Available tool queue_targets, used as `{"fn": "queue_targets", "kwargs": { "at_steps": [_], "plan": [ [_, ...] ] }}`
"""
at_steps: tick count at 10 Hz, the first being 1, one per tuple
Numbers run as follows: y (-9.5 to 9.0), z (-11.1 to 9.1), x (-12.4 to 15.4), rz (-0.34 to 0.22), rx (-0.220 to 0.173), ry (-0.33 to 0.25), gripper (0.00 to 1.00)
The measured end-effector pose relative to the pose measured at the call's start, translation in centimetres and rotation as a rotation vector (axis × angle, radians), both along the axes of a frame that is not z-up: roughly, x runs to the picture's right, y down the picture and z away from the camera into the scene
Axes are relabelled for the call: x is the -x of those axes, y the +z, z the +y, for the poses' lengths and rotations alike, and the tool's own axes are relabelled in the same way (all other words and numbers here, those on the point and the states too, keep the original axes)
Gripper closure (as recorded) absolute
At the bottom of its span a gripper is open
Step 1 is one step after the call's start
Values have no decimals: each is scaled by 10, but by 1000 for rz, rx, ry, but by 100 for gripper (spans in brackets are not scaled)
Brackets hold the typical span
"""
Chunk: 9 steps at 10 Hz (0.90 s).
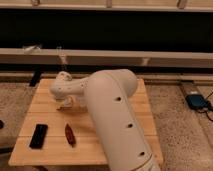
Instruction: Place the white sponge in the ceramic cup
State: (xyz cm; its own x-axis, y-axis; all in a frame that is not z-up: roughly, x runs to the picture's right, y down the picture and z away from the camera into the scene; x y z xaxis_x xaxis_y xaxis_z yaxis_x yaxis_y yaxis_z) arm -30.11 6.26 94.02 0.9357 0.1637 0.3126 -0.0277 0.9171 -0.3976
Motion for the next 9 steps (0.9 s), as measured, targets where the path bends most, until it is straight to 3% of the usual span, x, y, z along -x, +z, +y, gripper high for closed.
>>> {"fn": "queue_targets", "kwargs": {
  "at_steps": [9],
  "plan": [
    [-3, 8, 5, -16, 72, -91, 24]
  ]
}}
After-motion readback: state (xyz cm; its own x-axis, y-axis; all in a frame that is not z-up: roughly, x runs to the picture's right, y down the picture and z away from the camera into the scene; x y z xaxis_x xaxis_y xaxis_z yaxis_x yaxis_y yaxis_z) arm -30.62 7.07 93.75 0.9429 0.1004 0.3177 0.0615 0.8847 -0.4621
